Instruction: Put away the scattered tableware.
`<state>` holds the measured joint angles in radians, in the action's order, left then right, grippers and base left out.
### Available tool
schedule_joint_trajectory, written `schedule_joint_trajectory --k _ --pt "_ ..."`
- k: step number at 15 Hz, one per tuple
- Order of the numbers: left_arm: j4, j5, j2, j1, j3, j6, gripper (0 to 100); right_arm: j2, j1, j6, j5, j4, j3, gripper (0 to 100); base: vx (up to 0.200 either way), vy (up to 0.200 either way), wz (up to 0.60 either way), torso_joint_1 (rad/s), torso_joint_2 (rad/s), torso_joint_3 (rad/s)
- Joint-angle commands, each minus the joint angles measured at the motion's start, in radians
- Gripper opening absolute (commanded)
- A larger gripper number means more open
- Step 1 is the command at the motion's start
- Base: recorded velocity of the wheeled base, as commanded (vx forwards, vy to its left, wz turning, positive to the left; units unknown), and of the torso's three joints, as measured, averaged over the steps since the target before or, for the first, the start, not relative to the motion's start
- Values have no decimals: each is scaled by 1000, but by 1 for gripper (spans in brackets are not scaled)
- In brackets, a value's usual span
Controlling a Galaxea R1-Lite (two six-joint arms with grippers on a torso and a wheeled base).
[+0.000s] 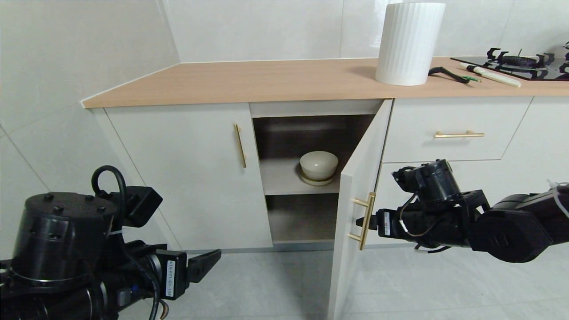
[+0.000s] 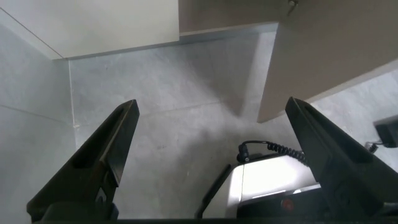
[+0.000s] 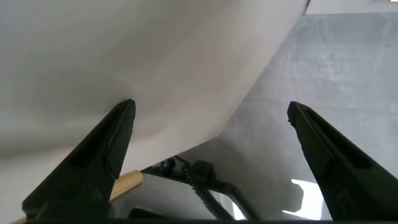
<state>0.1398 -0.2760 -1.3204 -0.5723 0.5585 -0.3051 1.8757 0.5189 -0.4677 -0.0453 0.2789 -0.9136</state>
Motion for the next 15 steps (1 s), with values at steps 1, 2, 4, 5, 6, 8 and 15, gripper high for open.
schedule_joint_trajectory --k 1,2,4,5,6,8,15 --pt "0 -2 -2 0 0 0 100 34 19 -26 1 32 -2 100 200 0 0 -2 2 -2" --pt "0 0 0 0 0 0 100 59 30 -55 -4 89 -2 100 200 0 0 -2 2 2" --pt "0 0 -2 0 0 0 100 103 35 -101 -11 206 -1 100 200 0 0 5 0 5" --pt "0 0 -2 0 0 0 100 121 39 -124 -27 238 -5 100 200 0 0 7 7 -2" --pt "0 0 -3 0 0 0 100 137 39 -137 -44 259 -10 100 200 0 0 7 2 -2" --pt "0 0 -8 0 0 0 100 192 41 -154 -119 322 -42 100 200 0 0 -2 5 -2" --pt "1 0 -10 0 1 -2 100 286 27 -252 -288 361 -176 100 0 0 0 0 0 0"
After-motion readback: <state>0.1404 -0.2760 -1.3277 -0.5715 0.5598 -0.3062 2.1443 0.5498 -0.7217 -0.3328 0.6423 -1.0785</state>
